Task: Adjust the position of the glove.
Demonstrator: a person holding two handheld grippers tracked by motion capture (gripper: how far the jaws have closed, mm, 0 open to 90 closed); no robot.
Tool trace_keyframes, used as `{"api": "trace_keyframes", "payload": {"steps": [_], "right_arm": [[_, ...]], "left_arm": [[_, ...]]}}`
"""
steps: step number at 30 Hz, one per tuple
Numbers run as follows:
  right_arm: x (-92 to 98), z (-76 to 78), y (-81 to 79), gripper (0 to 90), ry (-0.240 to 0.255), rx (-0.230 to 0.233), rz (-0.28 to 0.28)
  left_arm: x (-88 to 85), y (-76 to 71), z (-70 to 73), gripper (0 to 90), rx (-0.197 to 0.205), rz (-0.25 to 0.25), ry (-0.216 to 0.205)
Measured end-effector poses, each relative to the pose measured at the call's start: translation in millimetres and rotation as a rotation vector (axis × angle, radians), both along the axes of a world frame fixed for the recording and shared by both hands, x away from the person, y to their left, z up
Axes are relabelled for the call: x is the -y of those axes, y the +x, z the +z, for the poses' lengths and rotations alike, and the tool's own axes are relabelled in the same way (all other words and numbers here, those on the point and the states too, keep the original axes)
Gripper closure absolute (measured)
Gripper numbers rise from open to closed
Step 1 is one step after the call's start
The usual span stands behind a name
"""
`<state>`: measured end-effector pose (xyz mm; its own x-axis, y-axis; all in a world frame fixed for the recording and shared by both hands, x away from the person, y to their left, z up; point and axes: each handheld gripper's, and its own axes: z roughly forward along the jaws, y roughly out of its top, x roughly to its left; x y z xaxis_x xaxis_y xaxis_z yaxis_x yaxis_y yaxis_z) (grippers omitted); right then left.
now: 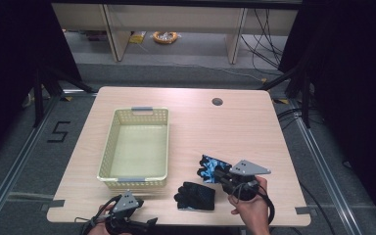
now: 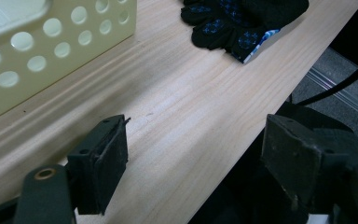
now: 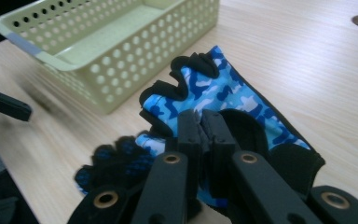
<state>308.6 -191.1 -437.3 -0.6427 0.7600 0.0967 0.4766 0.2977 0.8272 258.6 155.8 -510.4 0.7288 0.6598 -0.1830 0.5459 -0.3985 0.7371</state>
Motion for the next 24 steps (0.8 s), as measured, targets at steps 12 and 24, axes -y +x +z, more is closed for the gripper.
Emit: {"api": "trace_keyframes", "payload": {"steps": [12, 24], "right_arm": [[-35.8, -8.3, -27.2, 87.5, -0.025, -0.017, 0.039], [-52.6, -23.5, -38.4, 87.2, -0.027, -0.051, 0.054]], "left_arm": [[-1.4, 0.1, 1.3, 21.5, 0.003, -0.003, 0.005], [0.1, 0.2, -0.3, 21.6, 0.001, 0.006, -0.008]]}}
